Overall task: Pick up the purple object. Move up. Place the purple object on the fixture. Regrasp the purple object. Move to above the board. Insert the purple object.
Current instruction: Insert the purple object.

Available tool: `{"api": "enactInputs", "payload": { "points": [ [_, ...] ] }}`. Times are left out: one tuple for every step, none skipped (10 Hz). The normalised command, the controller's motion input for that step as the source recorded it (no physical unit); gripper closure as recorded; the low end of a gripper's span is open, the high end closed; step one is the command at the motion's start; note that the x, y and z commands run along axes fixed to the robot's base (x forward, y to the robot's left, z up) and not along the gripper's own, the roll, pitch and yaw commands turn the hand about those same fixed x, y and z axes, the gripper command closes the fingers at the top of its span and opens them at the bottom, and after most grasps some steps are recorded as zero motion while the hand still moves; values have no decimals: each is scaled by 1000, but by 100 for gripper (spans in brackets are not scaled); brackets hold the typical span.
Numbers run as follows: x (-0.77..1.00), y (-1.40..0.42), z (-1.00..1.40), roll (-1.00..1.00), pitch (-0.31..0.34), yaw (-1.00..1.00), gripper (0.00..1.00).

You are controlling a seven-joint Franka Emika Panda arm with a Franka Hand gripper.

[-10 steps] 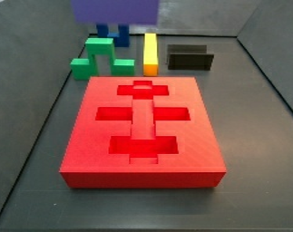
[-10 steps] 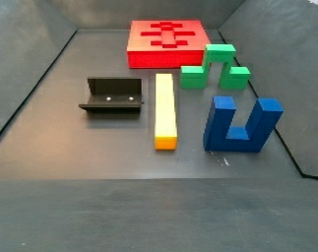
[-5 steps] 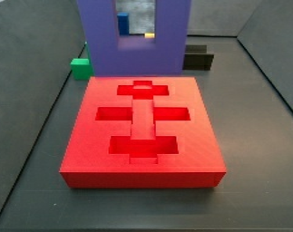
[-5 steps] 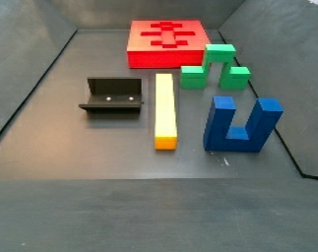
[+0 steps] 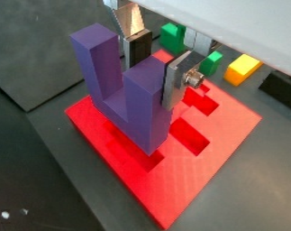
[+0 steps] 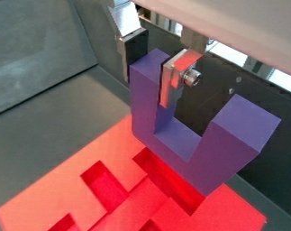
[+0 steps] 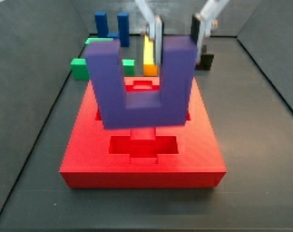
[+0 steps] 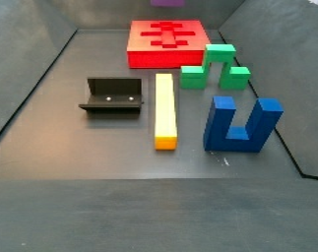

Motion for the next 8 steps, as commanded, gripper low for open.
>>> {"api": "enactInputs", "payload": {
  "points": [
    [23,-166,-289,89,0,0,100],
    [0,-100,-280,120,0,0,100],
    [71,-37,-306,151,0,6,100],
    [131,0,-349,186,0,69,100],
    [146,0,-343,197,0,123,100],
    [37,0,-326,194,0,114,100],
    [34,0,-283,153,0,123,100],
    [46,-11,-243,119,0,117,100]
  ]
}}
